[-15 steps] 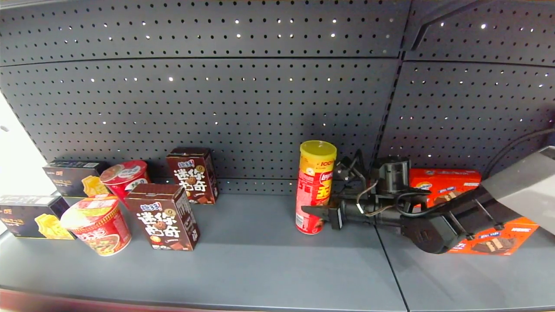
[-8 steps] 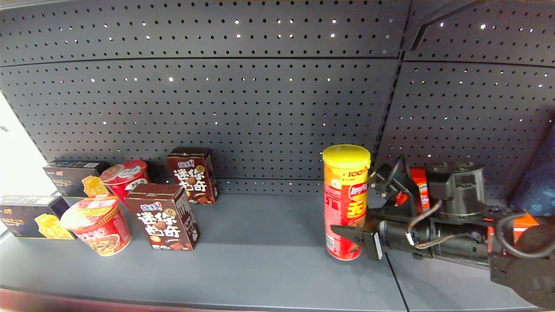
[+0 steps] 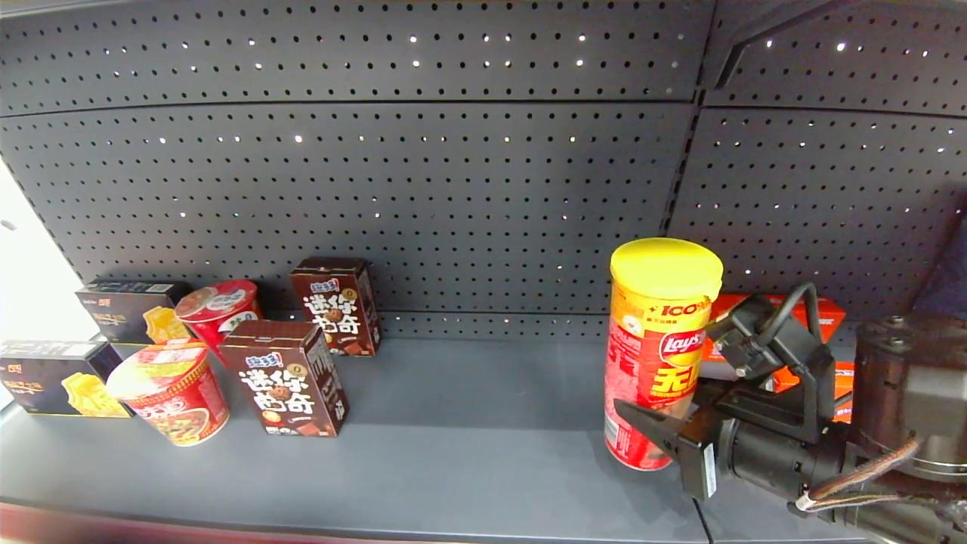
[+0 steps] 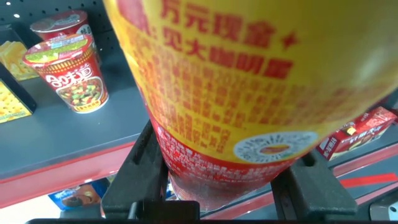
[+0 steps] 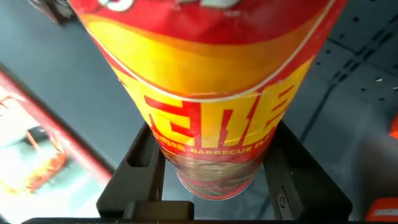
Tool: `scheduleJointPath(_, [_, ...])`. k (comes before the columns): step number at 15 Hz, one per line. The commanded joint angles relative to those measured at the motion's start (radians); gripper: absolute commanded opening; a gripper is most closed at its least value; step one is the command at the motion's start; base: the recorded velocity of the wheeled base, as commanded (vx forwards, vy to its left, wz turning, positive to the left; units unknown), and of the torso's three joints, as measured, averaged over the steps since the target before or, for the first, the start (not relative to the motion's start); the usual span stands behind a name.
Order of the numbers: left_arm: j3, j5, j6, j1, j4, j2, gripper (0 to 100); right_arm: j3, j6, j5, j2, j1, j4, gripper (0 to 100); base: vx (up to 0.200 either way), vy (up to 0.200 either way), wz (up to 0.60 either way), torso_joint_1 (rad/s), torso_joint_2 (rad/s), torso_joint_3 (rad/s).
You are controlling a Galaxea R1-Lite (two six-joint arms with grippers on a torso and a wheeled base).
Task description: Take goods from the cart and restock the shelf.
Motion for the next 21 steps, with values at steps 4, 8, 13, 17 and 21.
scheduleJointPath(4, [0.013,0.001,-0.004,0.0,-0.002,0.0,0,-0.004,0.122,-0.098,0.036,0.119,-0.042,0,0.0,0.0,0.0,0.0,0.0,0.0])
scheduleJointPath(8, [0.02,0.013,-0.006,0.0,-0.002,0.0,0,0.022,0.142,-0.164,0.191,0.116,-0.263,0,0.0,0.0,0.0,0.0,0.0,0.0])
scheduleJointPath(13, [0.034,0.014,-0.006,0.0,0.003,0.0,0,0.073,0.152,-0.177,0.239,0.121,-0.303,0,0.0,0.0,0.0,0.0,0.0,0.0])
scheduleJointPath(17, [0.065,0.014,-0.006,0.0,-0.002,0.0,0,0.08,0.152,-0.175,0.262,0.119,-0.311,0,0.0,0.0,0.0,0.0,0.0,0.0])
scheduleJointPath(21, [0.071,0.014,-0.007,0.0,-0.002,0.0,0,0.08,0.149,-0.175,0.285,0.121,-0.318,0,0.0,0.0,0.0,0.0,0.0,0.0])
